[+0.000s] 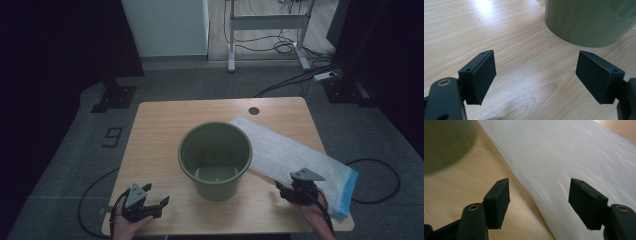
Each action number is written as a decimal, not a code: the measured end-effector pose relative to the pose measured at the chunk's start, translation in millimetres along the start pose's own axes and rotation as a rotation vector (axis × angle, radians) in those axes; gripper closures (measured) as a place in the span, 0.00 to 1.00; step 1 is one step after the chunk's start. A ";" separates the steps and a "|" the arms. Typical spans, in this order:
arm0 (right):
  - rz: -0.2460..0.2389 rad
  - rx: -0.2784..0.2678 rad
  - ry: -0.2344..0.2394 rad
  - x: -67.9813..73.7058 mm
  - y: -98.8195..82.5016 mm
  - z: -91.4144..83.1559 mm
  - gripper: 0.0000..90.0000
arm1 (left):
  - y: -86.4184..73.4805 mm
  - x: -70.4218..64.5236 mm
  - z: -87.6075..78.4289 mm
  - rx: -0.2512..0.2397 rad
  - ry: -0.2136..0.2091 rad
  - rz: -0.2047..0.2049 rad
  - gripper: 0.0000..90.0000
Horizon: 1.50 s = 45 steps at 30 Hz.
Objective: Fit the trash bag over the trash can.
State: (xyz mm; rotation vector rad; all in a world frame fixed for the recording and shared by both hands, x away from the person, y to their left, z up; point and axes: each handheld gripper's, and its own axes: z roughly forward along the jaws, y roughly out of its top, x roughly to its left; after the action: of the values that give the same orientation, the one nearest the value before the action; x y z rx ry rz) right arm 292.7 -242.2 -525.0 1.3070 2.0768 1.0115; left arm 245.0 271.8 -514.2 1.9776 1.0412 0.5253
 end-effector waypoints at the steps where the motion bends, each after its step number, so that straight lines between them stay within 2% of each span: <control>1: 0.000 -0.011 0.022 5.3 6.4 8.6 0.35 | 0.0 0.2 -0.2 -0.001 0.000 0.000 0.18; 4: -0.001 -0.008 0.060 15.6 19.2 30.7 0.32 | -0.2 1.4 -0.7 -0.005 -0.001 -0.004 0.18; 6: -0.004 -0.001 0.068 21.3 24.9 42.5 0.31 | -0.5 2.4 -1.1 -0.008 -0.001 -0.009 0.18; 11: -0.040 0.048 0.051 32.9 31.9 66.8 0.34 | -1.7 5.3 -1.9 -0.010 0.001 -0.016 0.18; 15: -0.035 0.078 0.037 29.3 27.7 75.0 0.42 | -2.3 7.1 -2.0 -0.011 0.002 -0.020 0.18; 17: -0.007 0.068 0.038 25.5 25.7 74.8 0.48 | -2.1 7.1 -1.6 -0.011 0.002 -0.021 0.18; 18: -0.009 0.065 0.031 24.1 25.5 74.7 0.51 | -2.0 6.8 -1.4 -0.011 0.002 -0.021 0.18; 24: 0.008 0.054 0.019 16.9 26.2 74.2 0.90 | -1.6 4.0 0.1 0.001 0.005 -0.007 0.18; 25: 0.008 0.054 0.019 16.9 26.2 74.2 0.90 | -1.6 4.0 0.1 0.001 0.005 -0.007 0.18; 26: 0.014 0.010 0.020 13.5 26.0 71.3 0.97 | -1.6 3.9 0.2 0.001 0.005 -0.006 0.18; 30: 0.075 -0.085 0.028 4.3 27.9 59.7 0.99 | -2.0 4.5 1.4 0.004 0.008 -0.009 0.18; 32: 0.082 -0.101 0.028 3.0 28.9 56.7 0.99 | -2.0 4.6 1.6 0.005 0.009 -0.009 0.18; 33: 0.094 -0.138 0.029 -1.1 33.1 47.7 0.99 | -1.9 4.1 1.6 0.005 0.011 -0.008 0.18; 36: 0.102 -0.189 0.034 -4.6 39.1 36.2 0.99 | -1.5 3.4 1.0 0.002 0.014 -0.009 0.18; 45: 0.149 -0.302 0.025 -14.2 56.3 8.0 0.99 | -1.9 4.1 0.5 -0.001 0.019 -0.011 0.18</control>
State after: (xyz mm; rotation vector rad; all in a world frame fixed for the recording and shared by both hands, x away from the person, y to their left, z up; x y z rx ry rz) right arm 335.3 -237.2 -485.1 1.3094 1.7777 1.3523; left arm 246.8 275.5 -516.0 1.9683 1.0633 0.5394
